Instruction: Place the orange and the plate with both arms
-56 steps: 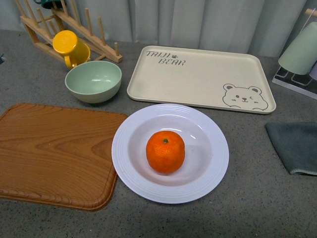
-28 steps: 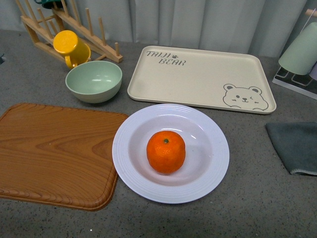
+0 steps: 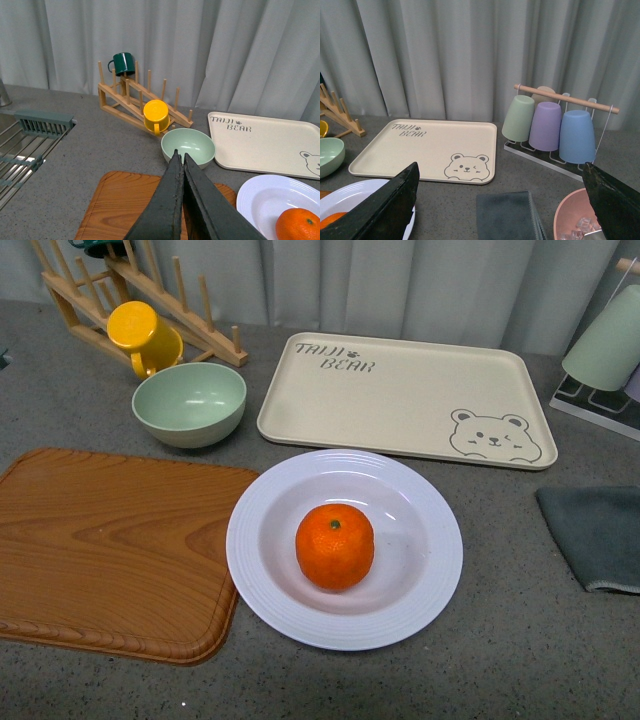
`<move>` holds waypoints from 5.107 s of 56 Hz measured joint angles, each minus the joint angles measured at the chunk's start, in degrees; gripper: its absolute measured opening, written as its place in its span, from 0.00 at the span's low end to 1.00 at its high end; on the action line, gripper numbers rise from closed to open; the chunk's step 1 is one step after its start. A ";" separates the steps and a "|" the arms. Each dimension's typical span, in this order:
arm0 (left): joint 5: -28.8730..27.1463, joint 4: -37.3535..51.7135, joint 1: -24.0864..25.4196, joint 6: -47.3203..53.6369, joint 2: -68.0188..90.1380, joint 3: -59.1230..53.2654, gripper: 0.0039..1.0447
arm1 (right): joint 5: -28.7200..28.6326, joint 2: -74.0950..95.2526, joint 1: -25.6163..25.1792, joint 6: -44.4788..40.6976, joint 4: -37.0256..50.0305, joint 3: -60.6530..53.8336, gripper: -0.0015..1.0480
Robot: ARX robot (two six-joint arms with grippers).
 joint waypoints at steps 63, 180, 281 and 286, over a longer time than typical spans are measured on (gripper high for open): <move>-0.09 -10.73 0.00 0.11 -10.34 0.02 0.94 | 10.84 68.89 1.55 2.78 41.81 8.72 0.91; -0.09 -10.73 0.00 0.13 -10.34 0.02 0.94 | -40.30 133.72 9.01 38.60 21.46 56.50 0.39; -0.09 -10.73 0.00 0.13 -10.34 0.02 0.94 | -38.34 144.17 4.52 50.45 30.34 85.81 0.04; -0.09 -10.73 0.00 0.13 -10.34 0.02 0.94 | -37.29 148.43 4.50 50.07 24.59 93.70 0.04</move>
